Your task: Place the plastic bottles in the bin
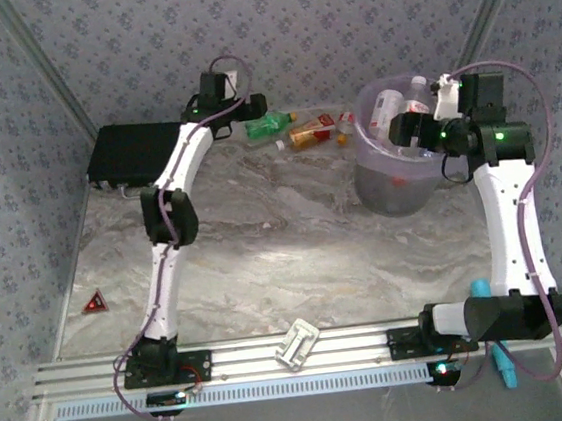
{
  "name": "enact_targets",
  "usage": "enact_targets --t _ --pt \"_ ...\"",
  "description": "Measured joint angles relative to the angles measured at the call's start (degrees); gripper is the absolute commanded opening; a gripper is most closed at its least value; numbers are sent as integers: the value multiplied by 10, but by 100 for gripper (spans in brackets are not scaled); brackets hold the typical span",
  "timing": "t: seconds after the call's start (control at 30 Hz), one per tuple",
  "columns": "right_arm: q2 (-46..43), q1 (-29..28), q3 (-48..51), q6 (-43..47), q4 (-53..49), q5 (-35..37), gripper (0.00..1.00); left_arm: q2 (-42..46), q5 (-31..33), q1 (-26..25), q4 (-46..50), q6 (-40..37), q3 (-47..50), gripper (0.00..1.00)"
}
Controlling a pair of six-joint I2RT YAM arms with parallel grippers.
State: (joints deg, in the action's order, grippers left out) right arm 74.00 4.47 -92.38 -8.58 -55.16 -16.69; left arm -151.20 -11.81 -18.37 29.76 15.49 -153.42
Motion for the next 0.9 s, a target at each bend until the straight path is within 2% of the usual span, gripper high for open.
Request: enact_targets --t 0.07,0.17,0.47,0.9 --pt "-5 0 15 0 7 -7 92 -40 -10 1 7 -12 -53 100" --pt "-8 0 28 0 13 -14 91 -68 -37 7 -1 -1 -54 100" --pt "-17 -2 46 0 21 -22 91 -141 -114 52 -73 125 -41 100" --pt "-20 -5 63 0 23 -20 90 -170 -120 37 -164 203 -56 98"
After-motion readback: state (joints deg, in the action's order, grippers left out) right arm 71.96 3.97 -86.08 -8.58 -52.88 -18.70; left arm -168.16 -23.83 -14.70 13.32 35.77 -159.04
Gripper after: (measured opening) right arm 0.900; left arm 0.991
